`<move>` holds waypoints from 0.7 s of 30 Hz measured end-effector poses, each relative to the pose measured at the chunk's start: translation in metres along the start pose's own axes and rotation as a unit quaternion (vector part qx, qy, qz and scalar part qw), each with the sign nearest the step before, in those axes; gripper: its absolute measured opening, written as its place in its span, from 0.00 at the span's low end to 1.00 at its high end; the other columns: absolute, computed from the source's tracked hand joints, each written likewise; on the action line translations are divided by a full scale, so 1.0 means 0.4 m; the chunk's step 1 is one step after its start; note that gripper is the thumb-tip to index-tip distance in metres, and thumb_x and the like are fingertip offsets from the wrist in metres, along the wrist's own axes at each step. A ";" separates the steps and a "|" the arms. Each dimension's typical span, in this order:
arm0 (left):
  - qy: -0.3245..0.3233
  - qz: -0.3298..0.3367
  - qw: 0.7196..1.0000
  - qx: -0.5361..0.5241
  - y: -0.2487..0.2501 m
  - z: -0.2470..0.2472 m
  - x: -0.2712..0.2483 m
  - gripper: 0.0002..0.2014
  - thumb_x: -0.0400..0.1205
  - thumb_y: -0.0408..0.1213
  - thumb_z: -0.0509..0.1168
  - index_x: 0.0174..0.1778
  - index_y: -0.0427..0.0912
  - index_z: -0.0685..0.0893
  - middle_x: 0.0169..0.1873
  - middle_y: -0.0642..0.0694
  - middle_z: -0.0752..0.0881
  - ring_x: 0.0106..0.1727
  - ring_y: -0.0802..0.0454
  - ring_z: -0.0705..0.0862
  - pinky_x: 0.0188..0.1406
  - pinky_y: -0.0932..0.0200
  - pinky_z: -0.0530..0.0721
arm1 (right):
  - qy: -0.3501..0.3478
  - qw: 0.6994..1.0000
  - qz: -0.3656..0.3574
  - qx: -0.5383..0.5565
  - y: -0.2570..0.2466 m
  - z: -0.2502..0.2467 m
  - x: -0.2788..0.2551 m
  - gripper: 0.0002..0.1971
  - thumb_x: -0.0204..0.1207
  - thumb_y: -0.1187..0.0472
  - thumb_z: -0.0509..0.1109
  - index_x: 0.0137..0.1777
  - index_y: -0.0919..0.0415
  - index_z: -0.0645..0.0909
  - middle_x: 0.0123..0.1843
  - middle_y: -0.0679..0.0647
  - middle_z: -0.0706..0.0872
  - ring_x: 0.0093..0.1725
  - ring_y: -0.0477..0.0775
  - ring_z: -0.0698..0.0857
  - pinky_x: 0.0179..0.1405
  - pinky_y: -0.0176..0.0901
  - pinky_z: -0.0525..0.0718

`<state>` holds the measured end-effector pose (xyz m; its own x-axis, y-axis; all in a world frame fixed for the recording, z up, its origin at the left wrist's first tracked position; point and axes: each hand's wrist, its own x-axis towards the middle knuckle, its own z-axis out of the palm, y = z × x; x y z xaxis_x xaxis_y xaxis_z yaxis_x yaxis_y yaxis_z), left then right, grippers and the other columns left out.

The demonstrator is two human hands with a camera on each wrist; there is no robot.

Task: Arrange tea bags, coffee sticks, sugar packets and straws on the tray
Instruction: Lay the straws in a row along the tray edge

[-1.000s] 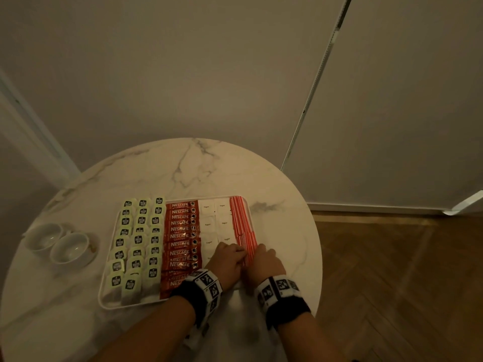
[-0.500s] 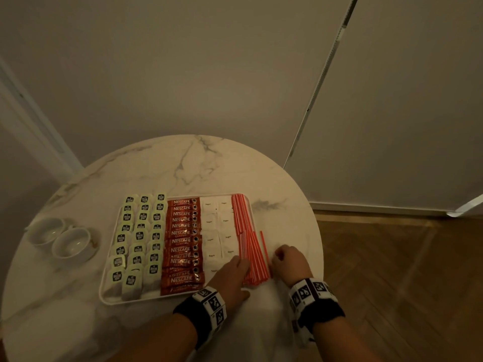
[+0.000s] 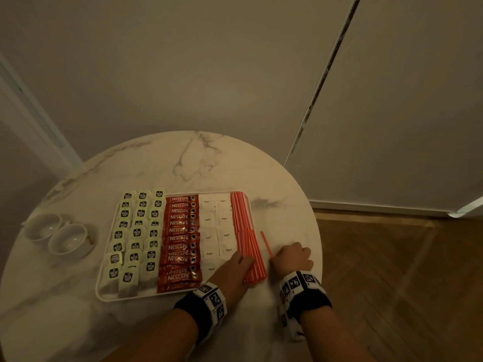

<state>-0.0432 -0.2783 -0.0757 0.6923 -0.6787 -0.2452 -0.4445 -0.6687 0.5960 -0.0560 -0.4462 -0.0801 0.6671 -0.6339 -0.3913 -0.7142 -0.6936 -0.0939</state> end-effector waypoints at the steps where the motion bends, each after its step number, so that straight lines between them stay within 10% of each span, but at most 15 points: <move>1: -0.016 0.000 1.000 0.000 -0.003 -0.001 0.003 0.31 0.82 0.45 0.65 0.79 0.53 0.59 0.75 0.46 0.63 0.75 0.46 0.70 0.75 0.53 0.70 | -0.008 1.000 0.006 0.000 -0.006 0.000 0.000 0.12 0.78 0.56 0.61 0.57 0.55 0.82 0.61 0.54 0.76 0.65 0.59 0.71 0.63 0.54 0.73; 9: -0.027 -0.017 0.999 -0.008 -0.024 0.001 0.031 0.44 0.76 0.50 0.71 0.82 0.57 0.50 0.74 0.47 0.59 0.75 0.45 0.67 0.75 0.52 0.71 | 0.005 0.999 -0.005 0.037 -0.037 0.015 -0.017 0.09 0.81 0.58 0.60 0.56 0.58 0.78 0.60 0.56 0.83 0.63 0.58 0.77 0.60 0.48 0.78; 21: 0.033 -0.039 0.994 -0.100 -0.035 -0.030 0.018 0.37 0.74 0.51 0.71 0.76 0.52 0.60 0.64 0.52 0.67 0.54 0.57 0.77 0.54 0.64 0.79 | -0.010 0.996 -0.017 0.087 -0.048 0.011 -0.015 0.06 0.79 0.60 0.64 0.53 0.60 0.78 0.56 0.58 0.86 0.57 0.59 0.85 0.54 0.46 0.83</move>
<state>-0.0253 -0.2701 -0.0765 0.7584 -0.6020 -0.2497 -0.2715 -0.6401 0.7187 -0.0473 -0.4273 -0.0801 0.6882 -0.6034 -0.4029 -0.7185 -0.6437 -0.2634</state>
